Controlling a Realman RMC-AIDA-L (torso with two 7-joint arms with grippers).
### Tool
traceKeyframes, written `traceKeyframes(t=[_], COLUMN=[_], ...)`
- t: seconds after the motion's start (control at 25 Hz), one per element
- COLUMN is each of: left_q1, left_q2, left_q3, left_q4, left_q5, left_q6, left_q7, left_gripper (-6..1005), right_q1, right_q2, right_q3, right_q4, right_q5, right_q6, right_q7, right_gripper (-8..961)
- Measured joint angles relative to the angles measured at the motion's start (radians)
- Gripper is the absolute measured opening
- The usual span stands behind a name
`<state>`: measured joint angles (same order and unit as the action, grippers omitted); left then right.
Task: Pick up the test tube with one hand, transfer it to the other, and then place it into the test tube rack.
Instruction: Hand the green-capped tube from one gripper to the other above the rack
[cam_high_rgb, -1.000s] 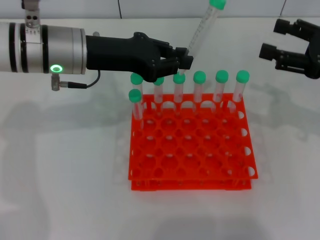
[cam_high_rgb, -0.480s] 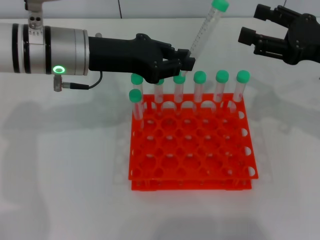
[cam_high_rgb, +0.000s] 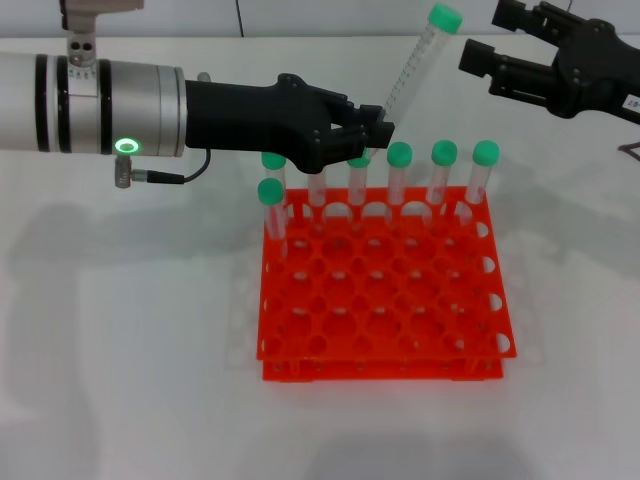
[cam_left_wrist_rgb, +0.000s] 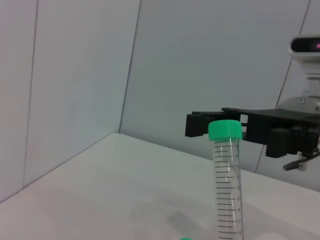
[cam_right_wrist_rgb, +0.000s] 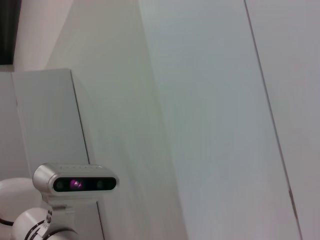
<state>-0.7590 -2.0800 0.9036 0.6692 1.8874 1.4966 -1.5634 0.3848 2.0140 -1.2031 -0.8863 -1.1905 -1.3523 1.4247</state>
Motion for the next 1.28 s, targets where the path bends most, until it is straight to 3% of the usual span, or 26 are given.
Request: traceKeyframes(t=[0.28, 0.68, 1.28], left_q1=[0.0, -0.002, 0.006], left_q2=[0.0, -0.001, -0.002], left_q3=[0.0, 0.063, 0.072], left_q4=[-0.001, -0.023, -0.027], left_q5=[0.0, -0.049, -0.05], left_q6=[-0.007, -0.034, -0.034], left_q7=[0.0, 0.012, 0.013], left_gripper=[201, 203, 205], right_q1=[0.004, 0.001, 0.005], right_q2=[0.0, 0.0, 0.0], right_q3=[-0.052, -0.061, -0.093], right_q4=[0.001, 0.007, 0.007], right_q5=[0.041, 0.053, 0.066], right_q6=[0.04, 0.044, 0.045], right_q7=[-0.019, -0.033, -0.033], right_gripper=[805, 786, 771])
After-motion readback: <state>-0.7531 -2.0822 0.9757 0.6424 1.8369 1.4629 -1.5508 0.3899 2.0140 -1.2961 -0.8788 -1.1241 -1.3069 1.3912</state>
